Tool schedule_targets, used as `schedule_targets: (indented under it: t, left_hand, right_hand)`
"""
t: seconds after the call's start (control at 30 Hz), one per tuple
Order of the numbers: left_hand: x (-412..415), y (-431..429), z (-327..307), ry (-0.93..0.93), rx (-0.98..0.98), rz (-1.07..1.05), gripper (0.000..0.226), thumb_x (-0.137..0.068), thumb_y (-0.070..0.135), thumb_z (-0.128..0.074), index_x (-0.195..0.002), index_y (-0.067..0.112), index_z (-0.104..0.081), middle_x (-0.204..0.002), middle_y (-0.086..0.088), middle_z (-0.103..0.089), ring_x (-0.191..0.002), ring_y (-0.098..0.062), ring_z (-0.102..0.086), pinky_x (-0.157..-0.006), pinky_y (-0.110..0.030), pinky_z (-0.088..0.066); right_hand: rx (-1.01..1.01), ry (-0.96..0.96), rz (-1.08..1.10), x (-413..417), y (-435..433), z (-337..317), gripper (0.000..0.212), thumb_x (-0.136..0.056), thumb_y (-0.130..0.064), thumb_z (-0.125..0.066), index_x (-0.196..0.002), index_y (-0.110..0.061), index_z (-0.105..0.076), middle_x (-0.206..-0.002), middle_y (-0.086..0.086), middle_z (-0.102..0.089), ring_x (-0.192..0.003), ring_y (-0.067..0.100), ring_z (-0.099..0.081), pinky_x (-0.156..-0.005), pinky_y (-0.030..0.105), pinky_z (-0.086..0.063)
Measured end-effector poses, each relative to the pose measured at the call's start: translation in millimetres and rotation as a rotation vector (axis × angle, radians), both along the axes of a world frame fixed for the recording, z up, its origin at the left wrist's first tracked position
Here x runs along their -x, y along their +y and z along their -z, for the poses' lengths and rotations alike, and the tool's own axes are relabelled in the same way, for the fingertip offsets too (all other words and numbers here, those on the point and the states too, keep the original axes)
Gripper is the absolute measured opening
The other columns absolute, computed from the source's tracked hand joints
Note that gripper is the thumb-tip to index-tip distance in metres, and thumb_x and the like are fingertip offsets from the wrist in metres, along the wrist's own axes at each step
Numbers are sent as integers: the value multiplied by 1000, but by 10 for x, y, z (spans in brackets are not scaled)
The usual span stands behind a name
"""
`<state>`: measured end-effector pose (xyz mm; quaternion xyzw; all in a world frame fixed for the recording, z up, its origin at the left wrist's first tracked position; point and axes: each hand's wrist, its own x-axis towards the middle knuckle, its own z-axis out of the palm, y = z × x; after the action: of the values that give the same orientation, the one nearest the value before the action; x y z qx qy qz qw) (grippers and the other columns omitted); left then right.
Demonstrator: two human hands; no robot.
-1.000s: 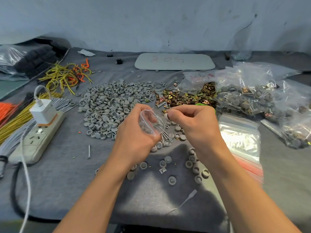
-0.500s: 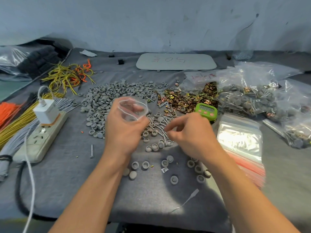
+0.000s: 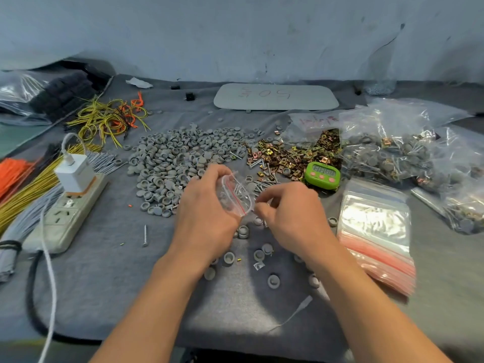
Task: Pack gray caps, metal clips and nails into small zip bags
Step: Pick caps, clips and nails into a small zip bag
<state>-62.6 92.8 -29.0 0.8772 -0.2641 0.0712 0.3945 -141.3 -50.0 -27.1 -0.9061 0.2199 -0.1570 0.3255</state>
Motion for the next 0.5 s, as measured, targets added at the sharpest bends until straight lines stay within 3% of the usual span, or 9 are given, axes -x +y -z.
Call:
schedule_targets:
  t: [0.1, 0.17, 0.23, 0.3, 0.37, 0.43, 0.5]
  left_hand:
    - [12, -30, 35, 42, -65, 37, 57, -74, 15, -84, -101, 48, -46, -101, 9, -62, -90, -16, -60, -72, -41, -53]
    - [21, -60, 49, 36, -105, 47, 55, -74, 16, -81, -99, 48, -45, -98, 8, -60, -91, -18, -56, -69, -37, -45]
    - [34, -80, 41, 37, -115, 51, 57, -72, 15, -79, -100, 50, -44, -96, 8, -58, -91, -19, -54, -67, -35, -39]
    - [44, -92, 19, 48, -94, 77, 55, -70, 14, -78, -101, 47, -46, -96, 8, -59, -91, -20, -55, -68, -37, -42]
    - [45, -88, -4, 63, -54, 89, 52, -71, 16, -80, -102, 44, -50, -94, 10, -63, -89, -17, -58, -69, -38, -48]
    - [36, -70, -18, 86, 10, 82, 49, -72, 20, -84, -102, 42, -53, -90, 13, -67, -83, -8, -62, -65, -32, -48]
    - [26, -53, -28, 114, 90, 68, 47, -72, 22, -87, -102, 40, -56, -90, 17, -69, -79, 0, -64, -65, -26, -48]
  right_hand:
    - [-313, -167, 77, 0, -100, -32, 16, -94, -29, -72, -80, -27, -81, -56, -15, -65, -44, 2, -47, -50, 19, -40]
    - [-419, -227, 64, 20, -112, -76, 20, -93, -27, -74, -74, -29, -80, -55, -14, -66, -47, 1, -47, -53, 28, -43]
    - [-440, -245, -14, 32, -76, -115, 16, -89, -27, -77, -74, -30, -82, -65, -7, -73, -60, 7, -58, -65, 44, -53]
    - [-416, -238, -105, 21, -25, -127, 12, -87, -25, -79, -78, -33, -83, -73, -1, -77, -67, 19, -65, -72, 47, -56]
    - [-392, -245, -148, -6, 7, -111, 16, -87, -23, -77, -81, -36, -83, -75, -2, -78, -66, 15, -64, -65, 41, -54]
    - [-441, -308, -114, -26, -4, -89, 14, -91, -21, -76, -87, -32, -84, -70, -13, -76, -61, -1, -60, -54, 24, -46]
    - [-430, -362, -4, -22, -71, -68, 12, -93, -21, -75, -90, -27, -84, -61, -22, -69, -54, -5, -58, -52, 10, -40]
